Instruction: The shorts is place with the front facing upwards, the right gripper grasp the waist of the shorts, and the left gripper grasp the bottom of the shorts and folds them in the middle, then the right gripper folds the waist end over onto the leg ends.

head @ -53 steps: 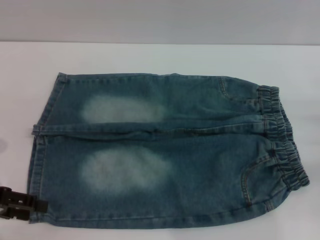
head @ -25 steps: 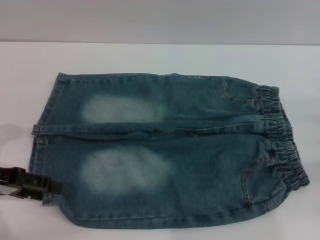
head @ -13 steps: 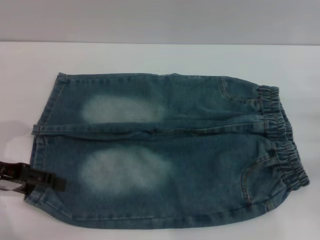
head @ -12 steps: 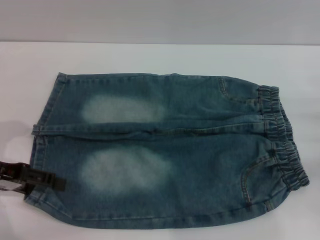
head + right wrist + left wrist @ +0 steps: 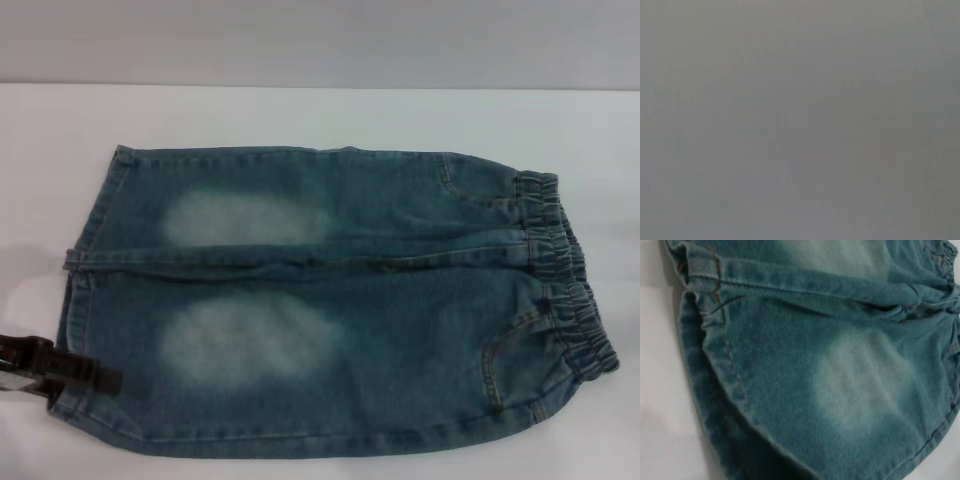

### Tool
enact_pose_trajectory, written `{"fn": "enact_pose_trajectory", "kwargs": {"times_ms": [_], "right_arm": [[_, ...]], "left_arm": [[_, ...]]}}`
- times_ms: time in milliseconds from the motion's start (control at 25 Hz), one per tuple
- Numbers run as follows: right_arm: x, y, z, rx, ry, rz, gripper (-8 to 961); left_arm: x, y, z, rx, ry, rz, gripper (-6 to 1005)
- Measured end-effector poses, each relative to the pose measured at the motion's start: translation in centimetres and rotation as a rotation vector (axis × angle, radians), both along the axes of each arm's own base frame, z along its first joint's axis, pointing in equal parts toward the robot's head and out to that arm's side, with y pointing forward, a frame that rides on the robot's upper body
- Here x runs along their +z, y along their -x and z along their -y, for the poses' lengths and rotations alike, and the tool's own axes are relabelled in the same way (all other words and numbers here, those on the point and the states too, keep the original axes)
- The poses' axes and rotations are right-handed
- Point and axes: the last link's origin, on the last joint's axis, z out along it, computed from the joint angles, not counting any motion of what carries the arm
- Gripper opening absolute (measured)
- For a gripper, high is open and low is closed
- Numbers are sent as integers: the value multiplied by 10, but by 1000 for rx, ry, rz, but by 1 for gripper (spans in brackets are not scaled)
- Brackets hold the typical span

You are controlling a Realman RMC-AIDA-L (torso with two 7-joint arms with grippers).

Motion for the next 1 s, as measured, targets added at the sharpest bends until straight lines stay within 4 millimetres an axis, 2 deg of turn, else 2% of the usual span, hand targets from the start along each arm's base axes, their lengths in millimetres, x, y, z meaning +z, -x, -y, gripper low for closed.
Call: {"fn": "enact_pose_trajectory", "kwargs": {"times_ms": [320, 440, 840, 960, 1000], "right_arm": [[0, 0, 0, -3, -3, -2, 700], [0, -1, 1, -5, -3, -3, 700], [-5, 4, -3, 35, 52, 8, 699], [-6, 11, -7, 101, 123, 15, 696], [-7, 17, -10, 164, 193, 18, 695]], "left_arm": [[1, 3, -1, -8, -7, -22, 647], [0, 3, -2, -11, -1, -33, 411], [2, 7, -6, 6, -25, -71, 17], [3, 7, -7, 11, -32, -68, 16], [3, 7, -8, 12, -37, -66, 16]]}}
